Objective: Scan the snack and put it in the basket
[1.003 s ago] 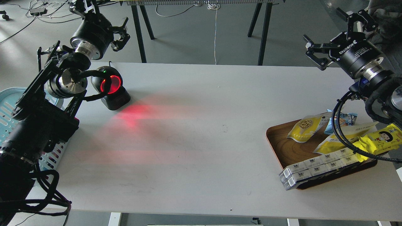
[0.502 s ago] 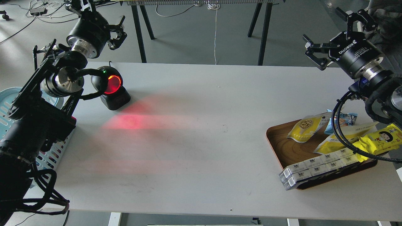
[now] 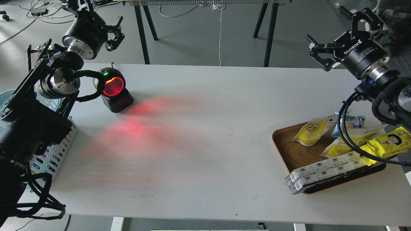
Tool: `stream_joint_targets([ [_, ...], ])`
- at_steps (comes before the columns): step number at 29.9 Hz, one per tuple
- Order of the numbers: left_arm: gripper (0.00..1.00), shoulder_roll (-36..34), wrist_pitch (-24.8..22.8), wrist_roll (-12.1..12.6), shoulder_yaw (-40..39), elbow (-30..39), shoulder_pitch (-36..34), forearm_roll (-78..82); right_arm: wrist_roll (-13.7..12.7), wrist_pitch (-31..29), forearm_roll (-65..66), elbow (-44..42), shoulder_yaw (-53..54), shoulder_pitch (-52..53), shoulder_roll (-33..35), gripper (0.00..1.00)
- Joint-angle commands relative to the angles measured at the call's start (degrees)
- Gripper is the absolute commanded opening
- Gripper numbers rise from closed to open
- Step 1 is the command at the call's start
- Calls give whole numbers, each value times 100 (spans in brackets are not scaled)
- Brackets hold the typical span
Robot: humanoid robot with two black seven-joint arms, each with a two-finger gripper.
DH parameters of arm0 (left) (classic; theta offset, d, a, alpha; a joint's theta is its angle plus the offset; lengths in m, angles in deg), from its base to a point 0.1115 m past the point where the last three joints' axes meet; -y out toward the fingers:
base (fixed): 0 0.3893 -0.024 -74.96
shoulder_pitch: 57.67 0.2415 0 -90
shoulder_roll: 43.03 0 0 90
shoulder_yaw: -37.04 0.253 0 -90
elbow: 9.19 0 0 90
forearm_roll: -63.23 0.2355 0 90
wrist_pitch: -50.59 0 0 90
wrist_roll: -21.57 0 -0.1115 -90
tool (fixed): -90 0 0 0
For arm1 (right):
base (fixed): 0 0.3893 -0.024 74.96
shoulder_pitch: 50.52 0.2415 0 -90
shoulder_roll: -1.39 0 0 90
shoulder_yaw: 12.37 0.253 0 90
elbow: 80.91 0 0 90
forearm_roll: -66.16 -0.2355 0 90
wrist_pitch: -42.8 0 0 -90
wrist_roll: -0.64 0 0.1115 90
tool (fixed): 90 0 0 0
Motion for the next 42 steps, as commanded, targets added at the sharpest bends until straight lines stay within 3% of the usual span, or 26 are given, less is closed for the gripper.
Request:
stream_joint_targets([
  [1,100,-20,12,-43,-34,31,20,-8,0,-14,24,54,-29,-17,75,99],
  [19,100,-20,223,-25,1,910,213,1,-8,-58,271,406,-546,474,1489,99],
  [26,100,41,223,-25,19,918,213,1,-8,-49,271,477,-2355,2064,1710,99],
  [33,100,15,214,-60,10,918,213,1,-96,-23,647,731,-5017,4366,1465,99],
  [37,100,67,223,-69,1,927,213,1,-613,4,1718,1187,-6337,5737,1324,99],
  [41,100,94,214,-78,-8,927,213,1,-1614,204,2213,1689,-7269,6757,1087,99],
  [42,100,94,214,-78,-8,927,213,1,-1974,423,2204,1811,-7497,6986,999,99],
])
